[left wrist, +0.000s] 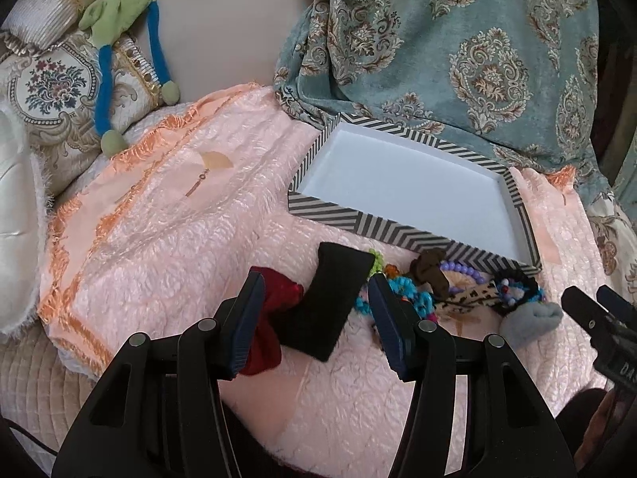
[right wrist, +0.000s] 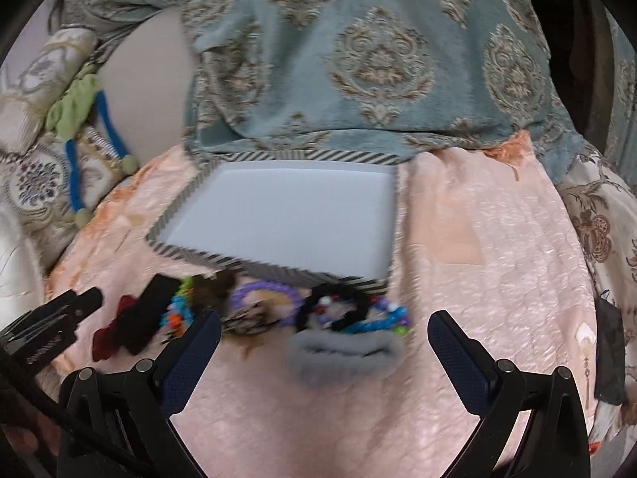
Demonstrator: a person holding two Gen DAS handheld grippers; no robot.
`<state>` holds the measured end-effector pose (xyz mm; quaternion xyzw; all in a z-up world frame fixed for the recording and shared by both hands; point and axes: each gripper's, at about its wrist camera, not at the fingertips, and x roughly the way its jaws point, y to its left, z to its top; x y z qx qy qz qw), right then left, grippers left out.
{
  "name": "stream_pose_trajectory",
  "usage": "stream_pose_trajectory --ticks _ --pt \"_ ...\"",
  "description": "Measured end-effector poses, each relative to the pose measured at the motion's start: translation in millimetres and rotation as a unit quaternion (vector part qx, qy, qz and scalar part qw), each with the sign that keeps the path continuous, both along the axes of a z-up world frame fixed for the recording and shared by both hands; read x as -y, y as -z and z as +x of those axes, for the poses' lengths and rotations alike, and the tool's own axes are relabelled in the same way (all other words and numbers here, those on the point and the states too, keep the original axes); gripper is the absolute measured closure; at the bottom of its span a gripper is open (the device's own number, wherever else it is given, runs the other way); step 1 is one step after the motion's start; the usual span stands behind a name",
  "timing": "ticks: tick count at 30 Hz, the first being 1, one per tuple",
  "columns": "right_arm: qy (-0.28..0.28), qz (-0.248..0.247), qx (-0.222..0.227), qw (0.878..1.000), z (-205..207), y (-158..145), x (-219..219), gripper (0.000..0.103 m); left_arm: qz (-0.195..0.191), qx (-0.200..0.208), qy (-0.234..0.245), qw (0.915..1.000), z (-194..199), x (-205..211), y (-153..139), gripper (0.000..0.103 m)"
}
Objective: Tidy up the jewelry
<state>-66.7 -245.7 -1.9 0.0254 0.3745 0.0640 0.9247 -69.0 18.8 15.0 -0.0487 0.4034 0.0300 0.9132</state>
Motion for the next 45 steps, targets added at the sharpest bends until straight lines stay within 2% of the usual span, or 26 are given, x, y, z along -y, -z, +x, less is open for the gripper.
stream_pose_trajectory --ticks 13,20,27,45 --pt "0.022 0.003 0.021 1.0 -33.4 -17.6 -11.2 0.0 0.012 0.024 0.01 0.9996 -35.8 15.1 -17.4 0.049" --pt "0.03 0.005 0.021 0.999 -45.8 -15.9 -10.7 0.0 0.03 0.04 0.012 0.9987 -53.4 20.8 -23.4 0.049" --pt "0.024 -0.01 0.028 0.999 -57.7 -16.6 -15.3 0.0 0.022 0.045 0.015 0.9986 -61.8 21.5 -25.7 0.049" --pt "0.012 -0.01 0.058 0.998 -77.5 -40.5 -28.7 0.0 0.005 0.064 0.018 0.9978 -77.3 19.0 -44.2 0.049"
